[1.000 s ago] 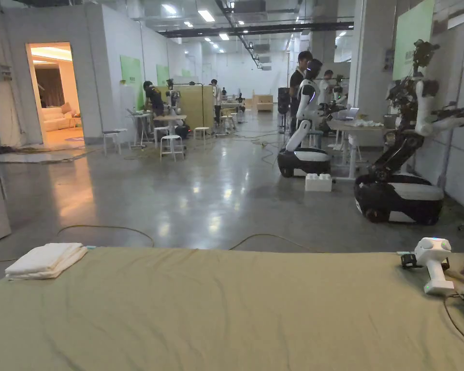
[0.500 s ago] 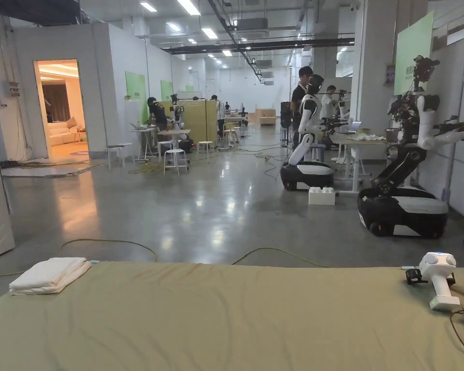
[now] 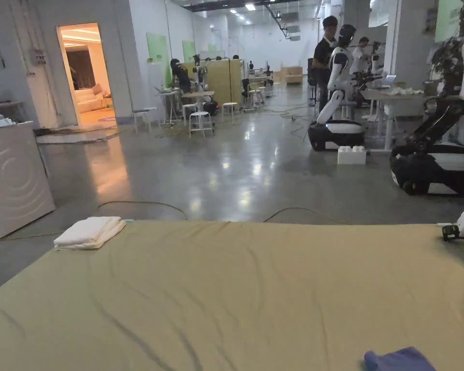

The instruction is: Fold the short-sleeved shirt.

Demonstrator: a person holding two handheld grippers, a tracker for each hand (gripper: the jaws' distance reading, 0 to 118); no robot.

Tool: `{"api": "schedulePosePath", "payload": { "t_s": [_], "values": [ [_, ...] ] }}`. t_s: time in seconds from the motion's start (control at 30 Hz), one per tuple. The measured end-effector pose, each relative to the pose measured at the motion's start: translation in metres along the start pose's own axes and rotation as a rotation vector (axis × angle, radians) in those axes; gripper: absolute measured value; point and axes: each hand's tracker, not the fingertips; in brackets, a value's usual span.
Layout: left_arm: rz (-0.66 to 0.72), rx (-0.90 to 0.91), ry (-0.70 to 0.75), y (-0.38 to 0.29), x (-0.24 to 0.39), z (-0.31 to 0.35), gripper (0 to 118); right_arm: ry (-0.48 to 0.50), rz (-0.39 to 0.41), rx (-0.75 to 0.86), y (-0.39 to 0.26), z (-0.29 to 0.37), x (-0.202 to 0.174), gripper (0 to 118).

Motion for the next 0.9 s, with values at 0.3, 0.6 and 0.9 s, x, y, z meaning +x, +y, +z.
{"api": "schedulePosePath", "payload": {
  "t_s": [0.3,0.6,0.9],
  "values": [
    [0.171,-0.340,0.071,-0.078,-0.095,-0.198,82,-0.028,-0.043,-0.219,-0.028,-0.015,0.019,0],
    [0.307,-0.679,0.159,-0.128,-0.141,-0.362,65,-0.105,-0.084,-0.375,-0.036,-0.017,0.027,0],
    [0.020,-0.788,0.219,-0.135,-0.101,-0.384,8,-0.082,-0.154,-0.469,-0.102,-0.083,0.064,0]
  ]
}}
